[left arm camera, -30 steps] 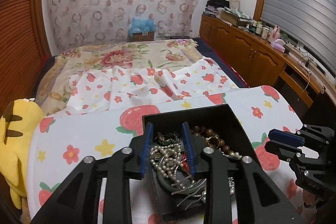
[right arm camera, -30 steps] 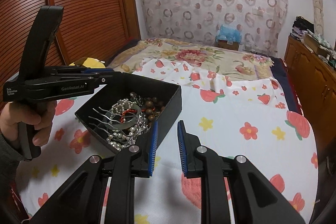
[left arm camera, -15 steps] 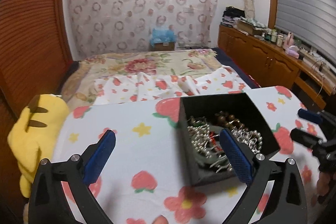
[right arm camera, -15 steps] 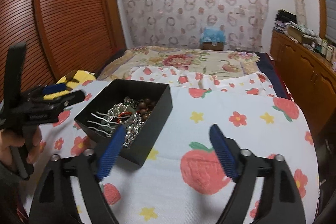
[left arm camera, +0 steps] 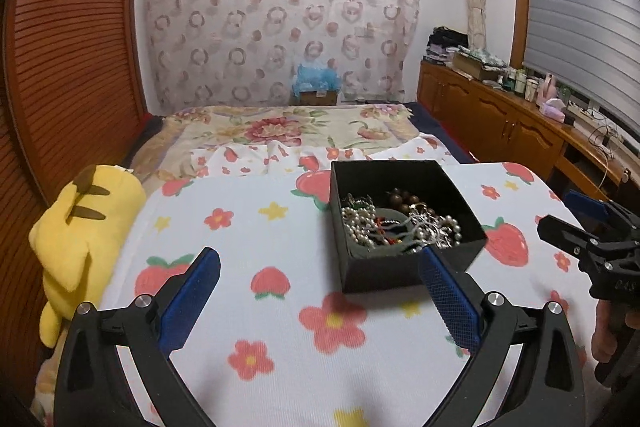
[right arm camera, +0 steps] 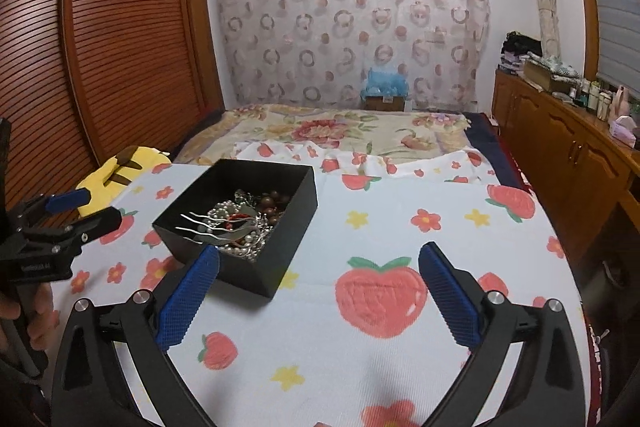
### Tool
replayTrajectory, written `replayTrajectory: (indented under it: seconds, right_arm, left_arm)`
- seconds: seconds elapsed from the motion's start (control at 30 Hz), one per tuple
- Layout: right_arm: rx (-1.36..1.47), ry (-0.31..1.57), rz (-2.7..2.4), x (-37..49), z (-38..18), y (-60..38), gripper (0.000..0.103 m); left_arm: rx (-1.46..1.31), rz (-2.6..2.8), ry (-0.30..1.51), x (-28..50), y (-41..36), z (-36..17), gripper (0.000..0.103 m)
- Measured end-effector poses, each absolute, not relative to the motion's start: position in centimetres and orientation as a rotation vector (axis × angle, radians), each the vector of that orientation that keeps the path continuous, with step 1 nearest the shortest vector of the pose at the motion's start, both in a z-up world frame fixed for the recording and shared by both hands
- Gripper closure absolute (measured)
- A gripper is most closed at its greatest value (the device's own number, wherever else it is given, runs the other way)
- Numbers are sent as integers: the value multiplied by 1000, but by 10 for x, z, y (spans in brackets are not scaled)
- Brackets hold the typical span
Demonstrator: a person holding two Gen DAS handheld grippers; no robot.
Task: Organize jewelry
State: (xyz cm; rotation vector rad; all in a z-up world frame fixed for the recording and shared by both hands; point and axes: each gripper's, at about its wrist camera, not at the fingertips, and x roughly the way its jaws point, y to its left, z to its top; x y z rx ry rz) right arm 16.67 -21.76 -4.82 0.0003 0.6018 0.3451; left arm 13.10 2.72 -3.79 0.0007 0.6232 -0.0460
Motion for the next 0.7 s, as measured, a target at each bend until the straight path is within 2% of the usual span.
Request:
replayTrajectory:
  seconds: [0.7]
  right_arm:
    - [25,466,307,104,-4,-230,2]
  left_arm:
    - [17,-28,502,69,9,9,7]
